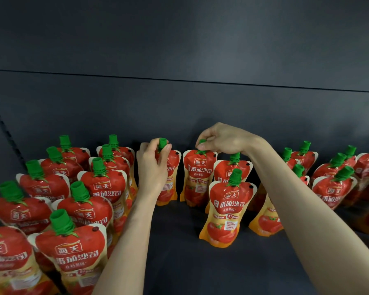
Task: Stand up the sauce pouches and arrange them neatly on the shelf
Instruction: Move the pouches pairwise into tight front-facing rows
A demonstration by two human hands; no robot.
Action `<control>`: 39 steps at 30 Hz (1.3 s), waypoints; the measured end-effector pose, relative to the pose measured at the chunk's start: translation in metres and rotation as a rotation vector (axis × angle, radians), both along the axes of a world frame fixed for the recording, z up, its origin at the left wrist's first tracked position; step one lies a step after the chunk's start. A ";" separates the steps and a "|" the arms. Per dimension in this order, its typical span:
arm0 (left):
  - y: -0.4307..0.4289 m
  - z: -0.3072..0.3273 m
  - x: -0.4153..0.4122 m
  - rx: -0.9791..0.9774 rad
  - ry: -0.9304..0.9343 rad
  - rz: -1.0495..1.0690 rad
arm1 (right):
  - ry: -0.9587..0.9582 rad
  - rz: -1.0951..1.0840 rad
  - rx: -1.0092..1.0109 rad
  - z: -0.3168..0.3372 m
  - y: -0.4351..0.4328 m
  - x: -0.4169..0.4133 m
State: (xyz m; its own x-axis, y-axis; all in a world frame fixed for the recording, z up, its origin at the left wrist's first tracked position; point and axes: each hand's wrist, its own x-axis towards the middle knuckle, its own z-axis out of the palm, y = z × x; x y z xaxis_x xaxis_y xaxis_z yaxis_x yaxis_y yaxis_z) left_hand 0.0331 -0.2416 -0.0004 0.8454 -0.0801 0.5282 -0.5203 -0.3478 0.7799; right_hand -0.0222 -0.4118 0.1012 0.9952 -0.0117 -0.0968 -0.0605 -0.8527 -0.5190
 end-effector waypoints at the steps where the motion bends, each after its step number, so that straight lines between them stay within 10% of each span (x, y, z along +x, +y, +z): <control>1: 0.000 0.000 0.000 -0.001 0.005 0.001 | -0.002 -0.004 -0.001 0.000 0.000 0.000; 12: -0.002 0.000 -0.008 0.008 -0.019 0.060 | -0.022 -0.048 0.030 0.002 0.000 -0.008; 20: -0.009 0.014 -0.048 -0.089 -0.312 -0.026 | -0.459 -0.219 0.285 -0.026 -0.023 -0.060; 27: -0.032 0.012 -0.100 -0.184 0.081 -0.662 | -0.359 -0.203 0.302 -0.035 -0.034 -0.072; 39: 0.003 0.009 -0.089 -0.232 0.095 -0.464 | -0.431 -0.151 0.410 -0.038 -0.012 -0.073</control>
State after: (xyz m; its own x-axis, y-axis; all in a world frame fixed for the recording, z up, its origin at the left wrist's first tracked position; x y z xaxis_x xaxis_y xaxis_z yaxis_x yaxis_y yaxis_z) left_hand -0.0564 -0.2381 0.0083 0.7938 -0.3472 0.4993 -0.5019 0.0897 0.8603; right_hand -0.0950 -0.4238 0.0632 0.9361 -0.2023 0.2877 0.1235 -0.5768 -0.8075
